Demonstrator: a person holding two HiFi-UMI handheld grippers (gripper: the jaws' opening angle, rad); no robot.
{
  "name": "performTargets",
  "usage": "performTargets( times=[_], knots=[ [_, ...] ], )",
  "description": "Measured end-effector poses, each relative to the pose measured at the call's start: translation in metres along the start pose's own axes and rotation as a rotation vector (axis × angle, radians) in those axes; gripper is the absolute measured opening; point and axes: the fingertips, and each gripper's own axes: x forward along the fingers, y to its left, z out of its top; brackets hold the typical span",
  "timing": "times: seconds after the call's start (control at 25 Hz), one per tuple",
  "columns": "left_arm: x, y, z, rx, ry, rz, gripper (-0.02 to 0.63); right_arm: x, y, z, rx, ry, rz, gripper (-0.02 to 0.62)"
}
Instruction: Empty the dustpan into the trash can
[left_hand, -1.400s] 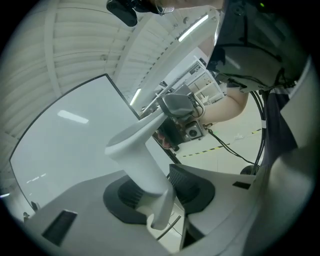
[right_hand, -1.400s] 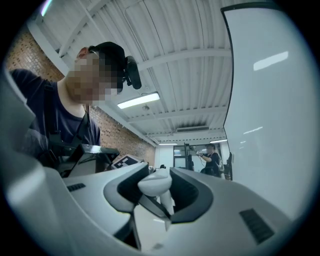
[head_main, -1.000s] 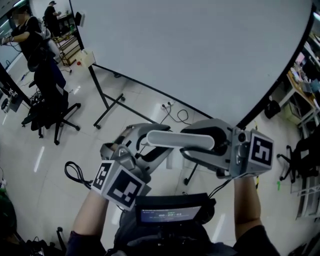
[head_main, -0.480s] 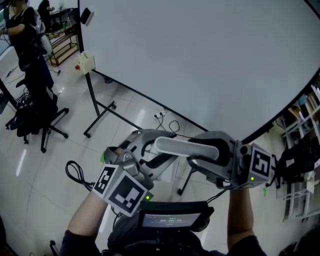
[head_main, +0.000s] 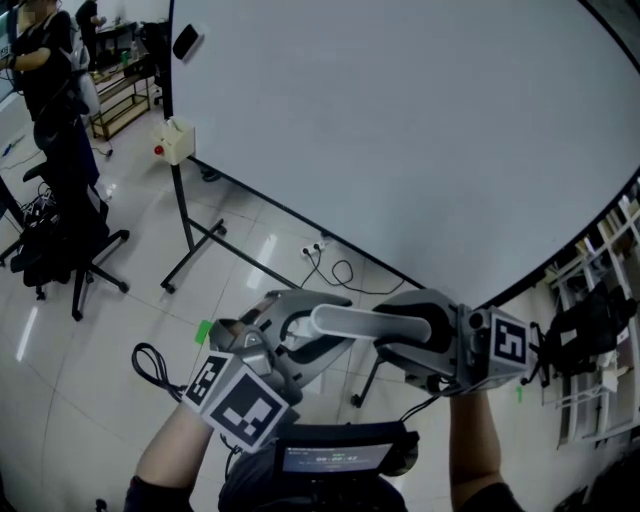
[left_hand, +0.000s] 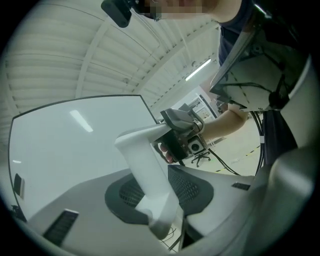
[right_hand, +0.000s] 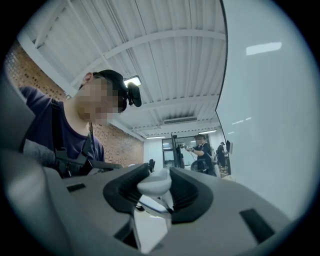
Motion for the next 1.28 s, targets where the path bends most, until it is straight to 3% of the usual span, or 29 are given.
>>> performTargets(
  times=[0.24,0.48,0.72,0.88,1.28],
  knots=[
    [-0.004,0.005,-0.014,-0.020,-0.016,-0.056,0.120,0.005,-0.015,-0.012,0.077,-0.046,-0.007,0.152],
    [0.008,0.013,-0.036,-0.034,0.032,-0.077,0.118,0.003,-0.036,-0.025,0.100,-0.046,-0.010,0.152],
    [0.028,0.031,-0.063,-0.050,0.125,-0.075,0.117,-0.002,-0.071,-0.036,0.123,-0.076,-0.002,0.152],
    [0.051,0.038,-0.083,-0.050,0.178,-0.077,0.115,-0.018,-0.092,-0.051,0.155,-0.042,0.014,0.152],
    [0.114,0.027,-0.140,0.033,0.367,-0.094,0.115,-0.058,-0.137,-0.084,0.180,-0.049,0.025,0.149]
  ],
)
